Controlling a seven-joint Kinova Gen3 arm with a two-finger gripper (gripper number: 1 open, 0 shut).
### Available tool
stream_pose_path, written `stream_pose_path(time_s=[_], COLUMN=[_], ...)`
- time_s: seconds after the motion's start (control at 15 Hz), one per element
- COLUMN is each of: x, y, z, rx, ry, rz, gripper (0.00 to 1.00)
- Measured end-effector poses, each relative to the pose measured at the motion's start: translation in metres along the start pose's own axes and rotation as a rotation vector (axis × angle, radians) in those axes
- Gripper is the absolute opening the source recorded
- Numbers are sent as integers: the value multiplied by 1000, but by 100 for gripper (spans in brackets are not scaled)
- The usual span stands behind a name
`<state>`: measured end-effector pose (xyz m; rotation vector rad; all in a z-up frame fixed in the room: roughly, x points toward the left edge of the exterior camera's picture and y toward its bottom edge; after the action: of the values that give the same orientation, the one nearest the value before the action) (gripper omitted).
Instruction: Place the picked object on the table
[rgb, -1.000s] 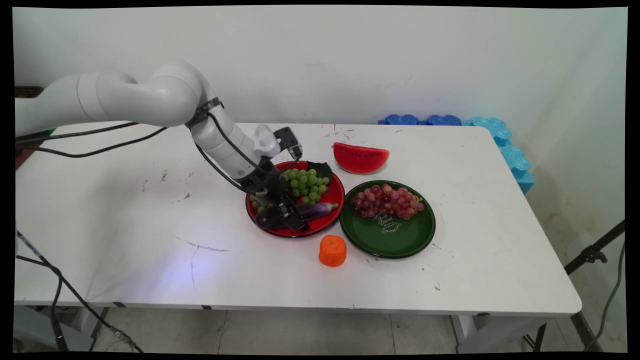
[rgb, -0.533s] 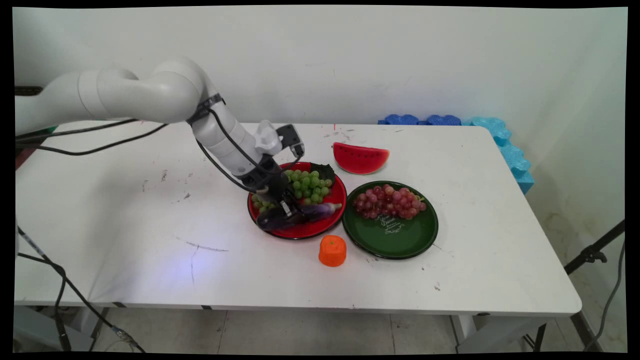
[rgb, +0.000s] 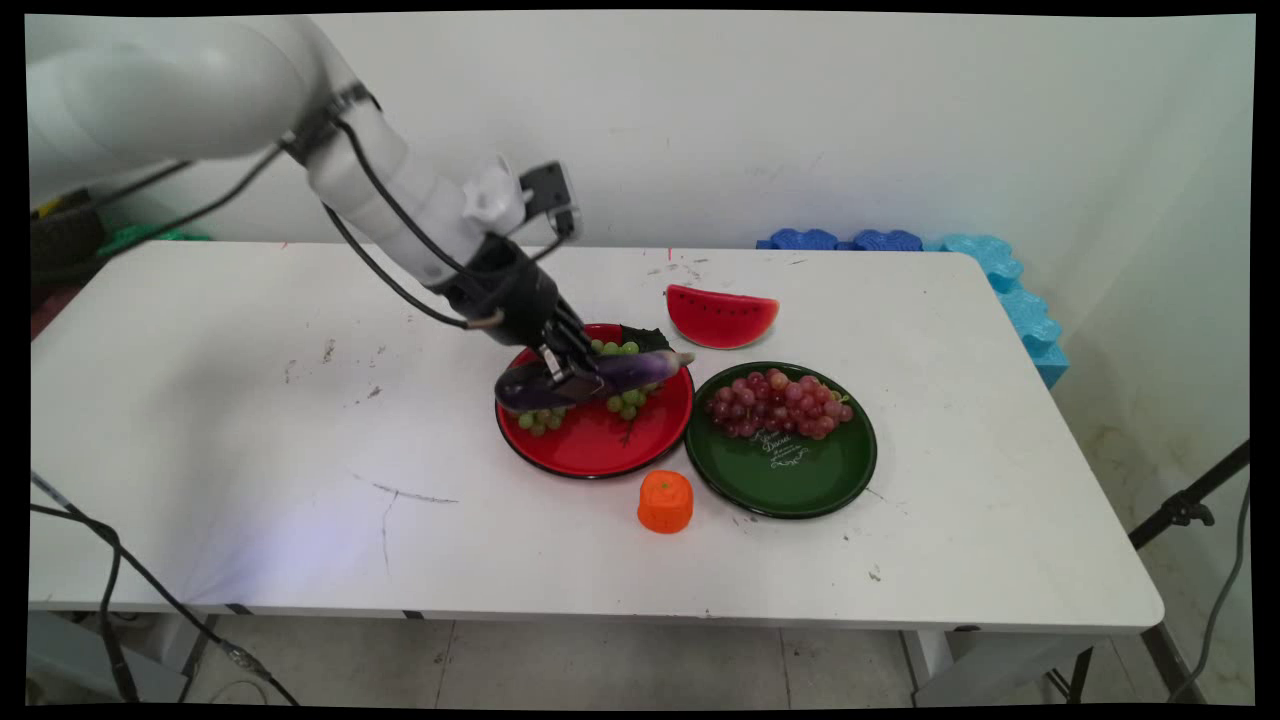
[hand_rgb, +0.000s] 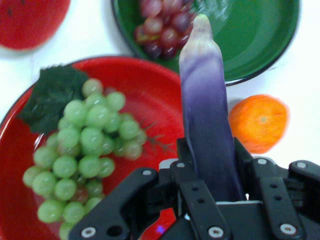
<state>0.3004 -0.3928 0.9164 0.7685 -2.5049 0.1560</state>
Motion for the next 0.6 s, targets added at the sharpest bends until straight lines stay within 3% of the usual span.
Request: stream_pose_path(time_s=[0.27, 0.6], x=[13, 8], y=[34, 68], z=[-35, -35], rx=[-25, -48], ry=[48, 53], rz=[36, 71], gripper=[0, 0])
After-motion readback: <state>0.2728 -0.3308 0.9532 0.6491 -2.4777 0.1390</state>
